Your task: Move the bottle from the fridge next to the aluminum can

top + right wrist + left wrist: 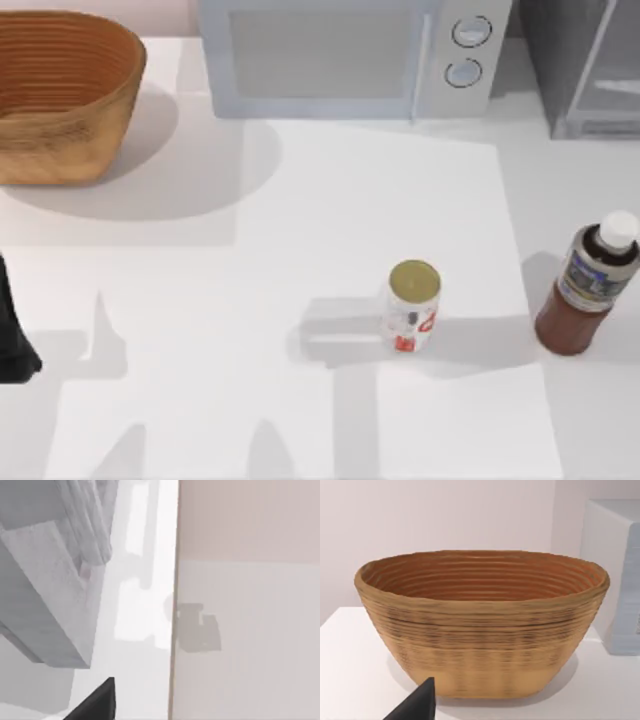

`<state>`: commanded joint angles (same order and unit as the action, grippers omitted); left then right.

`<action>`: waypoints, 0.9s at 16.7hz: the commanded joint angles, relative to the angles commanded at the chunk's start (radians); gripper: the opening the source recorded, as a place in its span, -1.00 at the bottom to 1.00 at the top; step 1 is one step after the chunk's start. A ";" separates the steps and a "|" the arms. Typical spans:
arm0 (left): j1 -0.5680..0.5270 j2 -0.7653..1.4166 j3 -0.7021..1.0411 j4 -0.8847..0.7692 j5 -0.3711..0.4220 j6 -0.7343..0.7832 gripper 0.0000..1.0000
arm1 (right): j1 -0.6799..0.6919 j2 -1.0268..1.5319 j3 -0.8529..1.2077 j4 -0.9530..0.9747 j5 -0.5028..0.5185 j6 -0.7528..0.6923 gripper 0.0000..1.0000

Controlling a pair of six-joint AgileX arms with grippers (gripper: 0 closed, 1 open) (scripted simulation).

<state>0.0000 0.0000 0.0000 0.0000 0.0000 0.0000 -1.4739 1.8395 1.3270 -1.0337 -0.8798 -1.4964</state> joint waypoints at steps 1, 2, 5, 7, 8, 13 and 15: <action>0.000 0.000 0.000 0.000 0.000 0.000 1.00 | 0.055 0.001 -0.002 0.076 0.012 0.099 1.00; 0.000 0.000 0.000 0.000 0.000 0.000 1.00 | 0.111 0.002 -0.004 0.153 0.025 0.200 1.00; 0.000 0.000 0.000 0.000 0.000 0.000 1.00 | 0.277 0.002 -0.012 0.384 0.061 0.485 1.00; 0.000 0.000 0.000 0.000 0.000 0.000 1.00 | 0.377 0.001 -0.017 0.522 0.083 0.640 1.00; 0.000 0.000 0.000 0.000 0.000 0.000 1.00 | 0.422 -0.001 -0.019 0.581 0.092 0.702 1.00; 0.000 0.000 0.000 0.000 0.000 0.000 1.00 | 0.543 -0.007 -0.025 0.729 0.116 0.852 1.00; 0.000 0.000 0.000 0.000 0.000 0.000 1.00 | 0.543 -0.007 -0.025 0.729 0.116 0.852 1.00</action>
<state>0.0000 0.0000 0.0000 0.0000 0.0000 0.0000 -0.9305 1.8328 1.3019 -0.3047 -0.7642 -0.6440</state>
